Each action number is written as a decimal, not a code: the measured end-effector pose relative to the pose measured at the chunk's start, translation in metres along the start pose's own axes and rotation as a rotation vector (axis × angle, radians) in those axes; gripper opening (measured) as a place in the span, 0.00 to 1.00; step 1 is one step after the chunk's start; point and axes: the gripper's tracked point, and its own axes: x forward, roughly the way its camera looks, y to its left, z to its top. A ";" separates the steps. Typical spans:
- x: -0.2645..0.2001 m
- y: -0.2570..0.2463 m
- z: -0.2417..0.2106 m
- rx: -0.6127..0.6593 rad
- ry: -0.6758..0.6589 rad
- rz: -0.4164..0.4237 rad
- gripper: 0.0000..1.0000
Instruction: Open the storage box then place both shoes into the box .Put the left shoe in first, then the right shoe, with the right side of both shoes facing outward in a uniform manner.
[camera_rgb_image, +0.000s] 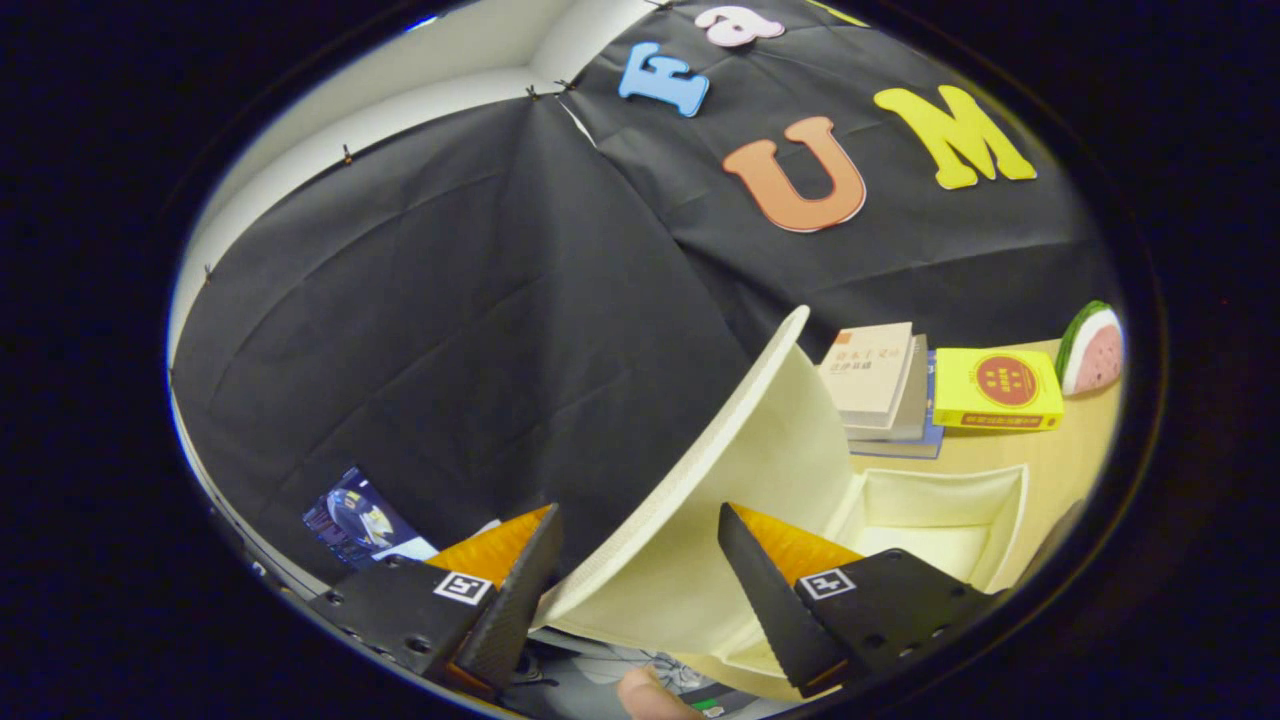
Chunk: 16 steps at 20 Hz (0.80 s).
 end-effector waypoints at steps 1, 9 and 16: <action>0.001 0.009 0.000 0.015 -0.005 0.017 0.95; -0.006 0.004 -0.007 -0.017 0.000 -0.006 0.95; -0.048 -0.082 -0.019 -0.063 0.004 -0.190 0.95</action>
